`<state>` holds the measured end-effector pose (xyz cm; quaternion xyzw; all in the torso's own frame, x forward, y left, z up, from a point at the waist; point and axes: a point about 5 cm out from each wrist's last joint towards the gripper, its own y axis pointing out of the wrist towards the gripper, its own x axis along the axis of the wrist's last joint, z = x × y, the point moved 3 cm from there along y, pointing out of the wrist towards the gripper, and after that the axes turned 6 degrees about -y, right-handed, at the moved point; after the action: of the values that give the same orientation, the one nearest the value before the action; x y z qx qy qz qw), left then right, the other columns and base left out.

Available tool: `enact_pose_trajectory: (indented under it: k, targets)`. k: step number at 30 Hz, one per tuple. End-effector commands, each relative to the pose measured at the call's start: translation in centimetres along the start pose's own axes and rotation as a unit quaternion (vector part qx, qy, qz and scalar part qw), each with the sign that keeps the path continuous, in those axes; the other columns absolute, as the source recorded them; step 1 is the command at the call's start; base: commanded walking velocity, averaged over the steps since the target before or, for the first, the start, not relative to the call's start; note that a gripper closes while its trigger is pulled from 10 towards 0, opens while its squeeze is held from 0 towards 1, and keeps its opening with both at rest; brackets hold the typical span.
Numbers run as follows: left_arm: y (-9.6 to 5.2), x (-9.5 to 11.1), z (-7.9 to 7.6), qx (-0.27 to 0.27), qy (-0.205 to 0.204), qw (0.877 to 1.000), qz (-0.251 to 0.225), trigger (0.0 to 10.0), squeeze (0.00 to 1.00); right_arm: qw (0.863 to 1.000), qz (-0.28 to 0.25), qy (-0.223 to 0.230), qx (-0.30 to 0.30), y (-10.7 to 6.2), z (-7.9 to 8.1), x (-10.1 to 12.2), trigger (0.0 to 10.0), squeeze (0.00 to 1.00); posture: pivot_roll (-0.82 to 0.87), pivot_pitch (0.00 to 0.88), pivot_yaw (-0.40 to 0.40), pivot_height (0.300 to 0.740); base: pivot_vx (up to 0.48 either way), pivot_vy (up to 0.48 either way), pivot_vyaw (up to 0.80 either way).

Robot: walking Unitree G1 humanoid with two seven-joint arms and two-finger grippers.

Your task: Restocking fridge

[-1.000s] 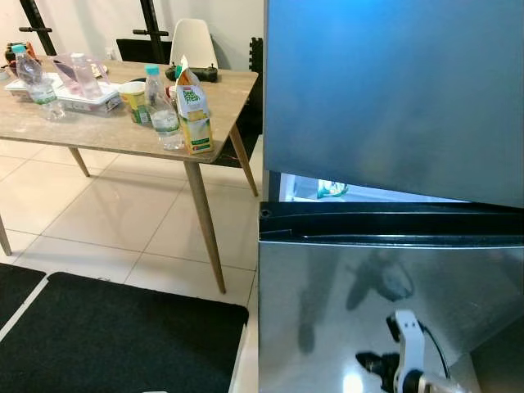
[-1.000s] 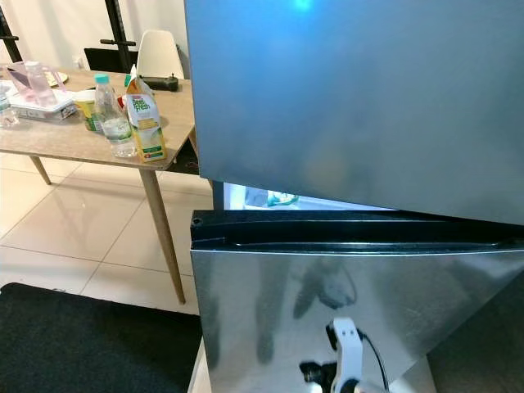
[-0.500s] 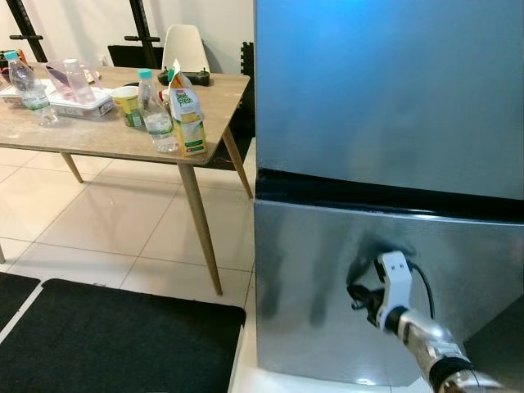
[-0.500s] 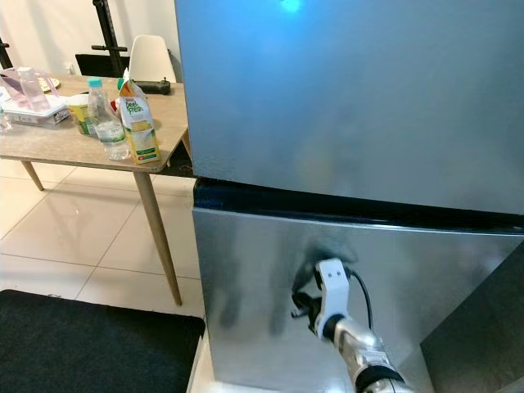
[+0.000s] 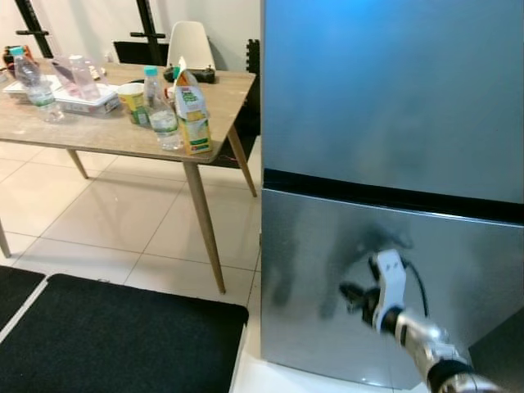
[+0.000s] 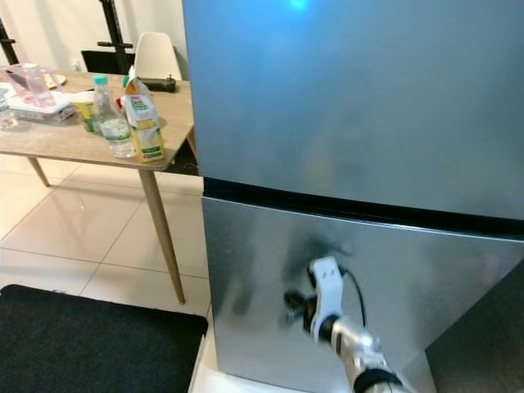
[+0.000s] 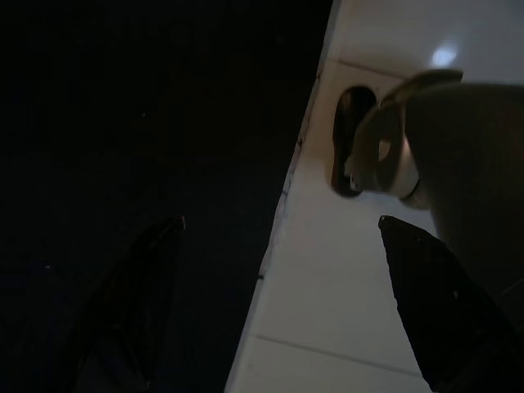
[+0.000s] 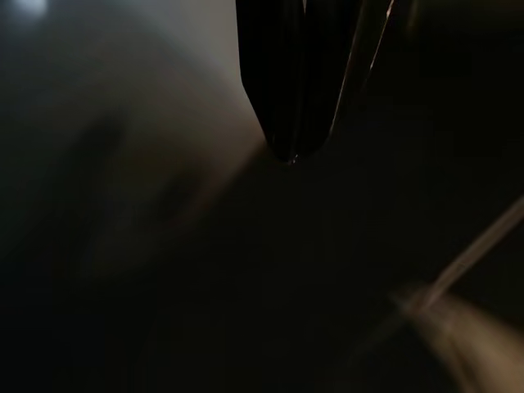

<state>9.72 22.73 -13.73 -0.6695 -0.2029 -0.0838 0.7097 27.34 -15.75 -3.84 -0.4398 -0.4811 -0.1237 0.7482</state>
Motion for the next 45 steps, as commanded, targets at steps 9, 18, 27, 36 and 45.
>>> enact_pose_trajectory:
  k: [9,18,27,36,45]
  targets:
    - [0.0,-0.5,-0.6,-0.015,0.011,1.0,0.01,10.0,0.0,0.93,0.343,0.008,-0.131,-8.7,1.9,-16.7,10.0,0.0,-0.08,0.01,-0.022,0.74,0.0,0.0,0.0]
    - [-0.1,-0.7,0.2,-0.003,0.052,0.998,0.022,10.0,0.0,0.92,0.366,0.023,-0.14,-10.4,4.1,-19.5,10.0,0.0,-0.08,0.013,0.004,0.74,0.0,0.0,0.0]
    - [-0.1,-0.1,0.8,0.014,0.046,0.999,0.005,10.0,0.0,0.919,0.358,-0.02,-0.162,-9.6,2.9,-18.3,10.0,0.0,-0.05,0.021,0.004,0.74,0.0,0.0,0.0]
    - [-0.2,-1.3,0.4,0.01,0.029,0.999,0.021,10.0,0.0,0.92,0.351,-0.02,-0.174,-9.3,1.9,-17.5,10.0,0.0,-0.06,0.039,-0.039,0.74,0.0,0.0,0.0]
    - [-0.1,-1.7,-1.4,-0.016,0.054,0.998,0.029,10.0,0.0,0.922,0.334,0.022,-0.193,-9.7,1.4,-17.4,10.0,0.0,-0.04,0.018,-0.027,0.74,0.0,0.0,0.0]
